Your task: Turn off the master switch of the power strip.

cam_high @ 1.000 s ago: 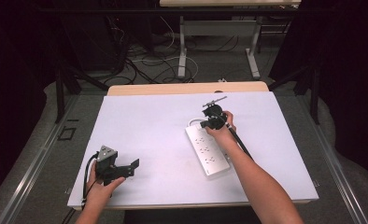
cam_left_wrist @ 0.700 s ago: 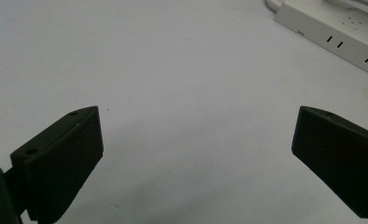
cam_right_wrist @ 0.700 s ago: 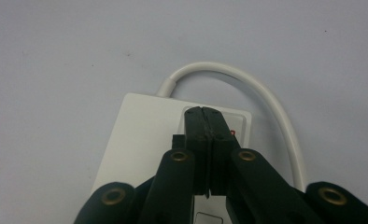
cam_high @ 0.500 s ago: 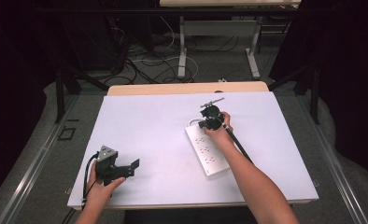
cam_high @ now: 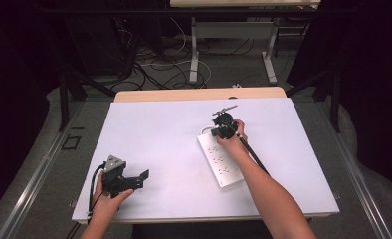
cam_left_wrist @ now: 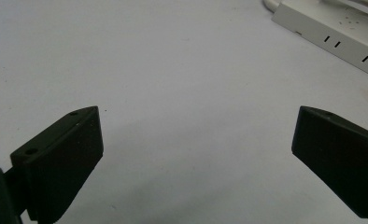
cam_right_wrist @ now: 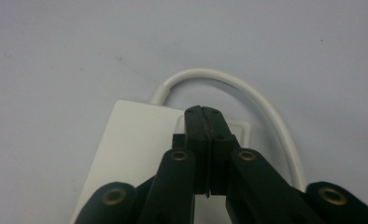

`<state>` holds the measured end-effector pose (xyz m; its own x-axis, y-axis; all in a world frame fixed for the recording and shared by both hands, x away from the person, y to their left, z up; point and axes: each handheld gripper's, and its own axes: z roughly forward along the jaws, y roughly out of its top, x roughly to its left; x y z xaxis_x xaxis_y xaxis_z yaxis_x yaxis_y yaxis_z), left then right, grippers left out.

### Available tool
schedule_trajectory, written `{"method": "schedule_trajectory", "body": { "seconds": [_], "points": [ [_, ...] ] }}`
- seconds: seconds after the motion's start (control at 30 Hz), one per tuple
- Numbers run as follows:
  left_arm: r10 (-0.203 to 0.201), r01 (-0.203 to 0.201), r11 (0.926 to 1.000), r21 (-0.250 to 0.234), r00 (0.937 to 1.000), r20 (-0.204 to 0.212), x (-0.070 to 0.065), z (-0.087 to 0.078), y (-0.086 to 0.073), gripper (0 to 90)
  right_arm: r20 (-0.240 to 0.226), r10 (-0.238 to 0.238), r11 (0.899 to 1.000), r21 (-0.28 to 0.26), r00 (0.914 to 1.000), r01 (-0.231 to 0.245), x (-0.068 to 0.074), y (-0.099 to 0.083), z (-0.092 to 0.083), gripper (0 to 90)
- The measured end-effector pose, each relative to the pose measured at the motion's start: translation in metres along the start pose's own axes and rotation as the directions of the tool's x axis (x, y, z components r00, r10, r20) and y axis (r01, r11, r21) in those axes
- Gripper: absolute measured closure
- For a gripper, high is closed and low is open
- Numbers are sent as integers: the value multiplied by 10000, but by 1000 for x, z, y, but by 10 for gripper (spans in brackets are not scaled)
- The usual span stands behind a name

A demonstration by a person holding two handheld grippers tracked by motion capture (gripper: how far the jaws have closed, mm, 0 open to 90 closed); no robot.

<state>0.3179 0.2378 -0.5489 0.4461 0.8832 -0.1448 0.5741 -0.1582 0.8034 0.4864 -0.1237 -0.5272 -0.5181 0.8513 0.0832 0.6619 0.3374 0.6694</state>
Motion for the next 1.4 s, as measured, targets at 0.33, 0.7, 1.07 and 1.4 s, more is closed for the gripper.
{"method": "schedule_trajectory", "body": {
  "seconds": [0.33,0.7,1.07,1.4],
  "points": [
    [-15,15,10000,20,10000,-5,0,0,0,22,-118,-80,9999,68,9999,81,0,0,1,900],
    [10,-10,10000,19,10000,-11,-1,-1,0,22,174,-474,9987,210,9987,470,5,-1,1,900],
    [-22,22,10000,7,10000,-23,-1,-1,0,22,-289,-96,9999,85,9995,99,-2,0,-1,900],
    [-25,25,10000,26,10000,-40,0,0,0,22,-5,-70,10000,-25,10000,70,-11,1,-10,848]
  ]
}}
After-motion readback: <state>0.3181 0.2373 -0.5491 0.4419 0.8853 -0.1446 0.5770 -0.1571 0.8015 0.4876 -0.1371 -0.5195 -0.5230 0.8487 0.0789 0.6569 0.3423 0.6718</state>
